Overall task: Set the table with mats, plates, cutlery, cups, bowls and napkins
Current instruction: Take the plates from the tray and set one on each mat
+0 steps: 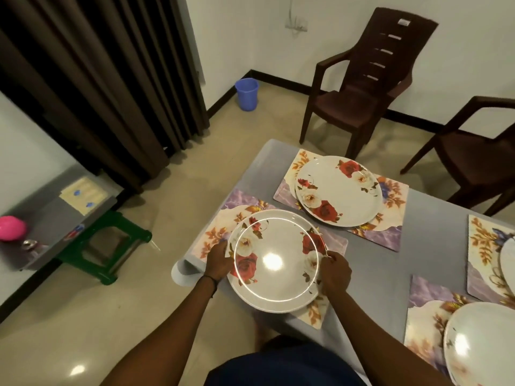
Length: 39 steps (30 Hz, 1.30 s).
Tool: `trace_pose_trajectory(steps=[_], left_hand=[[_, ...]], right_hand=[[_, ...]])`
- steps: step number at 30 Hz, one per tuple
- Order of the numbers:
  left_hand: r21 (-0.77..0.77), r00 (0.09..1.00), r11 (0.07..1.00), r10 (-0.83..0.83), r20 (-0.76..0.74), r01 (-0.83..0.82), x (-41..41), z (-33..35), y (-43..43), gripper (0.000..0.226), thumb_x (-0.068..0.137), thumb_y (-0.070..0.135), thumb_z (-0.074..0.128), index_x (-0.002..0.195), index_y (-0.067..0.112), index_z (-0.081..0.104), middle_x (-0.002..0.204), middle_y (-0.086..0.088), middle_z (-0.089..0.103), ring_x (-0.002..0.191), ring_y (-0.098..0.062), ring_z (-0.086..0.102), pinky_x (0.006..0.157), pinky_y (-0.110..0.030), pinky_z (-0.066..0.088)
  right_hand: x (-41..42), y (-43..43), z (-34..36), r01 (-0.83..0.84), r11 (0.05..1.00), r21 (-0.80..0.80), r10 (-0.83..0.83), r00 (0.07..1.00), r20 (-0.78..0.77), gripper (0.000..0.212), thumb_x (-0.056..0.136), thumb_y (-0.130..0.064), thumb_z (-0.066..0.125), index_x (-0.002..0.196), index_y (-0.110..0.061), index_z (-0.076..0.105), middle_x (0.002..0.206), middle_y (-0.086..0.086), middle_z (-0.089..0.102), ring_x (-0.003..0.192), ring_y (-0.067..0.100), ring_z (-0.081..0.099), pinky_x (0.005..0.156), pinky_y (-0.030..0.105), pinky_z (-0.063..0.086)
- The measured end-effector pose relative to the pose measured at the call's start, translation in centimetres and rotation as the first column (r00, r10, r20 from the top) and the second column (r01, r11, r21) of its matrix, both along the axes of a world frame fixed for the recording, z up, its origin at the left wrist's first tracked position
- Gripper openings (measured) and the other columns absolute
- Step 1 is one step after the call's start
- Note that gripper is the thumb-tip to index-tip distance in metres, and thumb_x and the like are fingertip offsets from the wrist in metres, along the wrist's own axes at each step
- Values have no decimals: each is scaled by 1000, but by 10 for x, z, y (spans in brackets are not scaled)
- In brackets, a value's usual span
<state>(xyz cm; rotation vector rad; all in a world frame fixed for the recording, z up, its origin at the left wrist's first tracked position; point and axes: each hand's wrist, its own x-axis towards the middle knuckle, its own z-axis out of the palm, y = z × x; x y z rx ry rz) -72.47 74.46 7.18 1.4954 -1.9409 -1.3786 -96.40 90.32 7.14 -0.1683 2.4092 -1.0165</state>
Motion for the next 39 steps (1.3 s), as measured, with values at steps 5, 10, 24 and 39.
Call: trace_pose_trajectory(steps=[5, 10, 24, 39], left_hand=[[6, 984, 989, -146, 104, 146, -15, -10, -48, 27, 88, 24, 69, 114, 20, 63, 109, 4, 66, 99, -14, 59, 87, -29, 49], [1, 964, 973, -227, 139, 229, -24, -19, -64, 4, 88, 22, 69, 92, 21, 68, 95, 2, 72, 86, -13, 65, 73, -29, 53], [137, 791, 877, -476, 383, 461, -38, -32, -117, 21, 83, 19, 69, 92, 10, 52, 103, -18, 66, 94, -35, 61, 66, -29, 37], [-3, 802, 846, -505, 321, 534, -34, -12, -108, 44, 87, 17, 63, 129, 10, 50, 124, -13, 55, 114, -31, 54, 94, -37, 46]], right_hand=[[-3, -21, -10, 38, 999, 9, -39, 999, 18, 19, 97, -17, 54, 101, -9, 70, 95, 4, 68, 95, 27, 66, 88, 39, 52], [-3, -18, -8, 17, 999, 33, -18, 999, 37, 21, 97, -25, 57, 111, -11, 65, 104, 2, 66, 102, 23, 62, 95, 39, 48], [14, -28, -4, 5, 968, 250, -34, 993, 110, 68, 77, -32, 68, 139, -14, 48, 130, 20, 55, 120, 41, 56, 100, 43, 47], [23, -52, -2, 14, 935, 354, 16, 997, -81, 60, 90, -28, 67, 142, -16, 39, 142, 15, 43, 131, 35, 45, 105, 50, 44]])
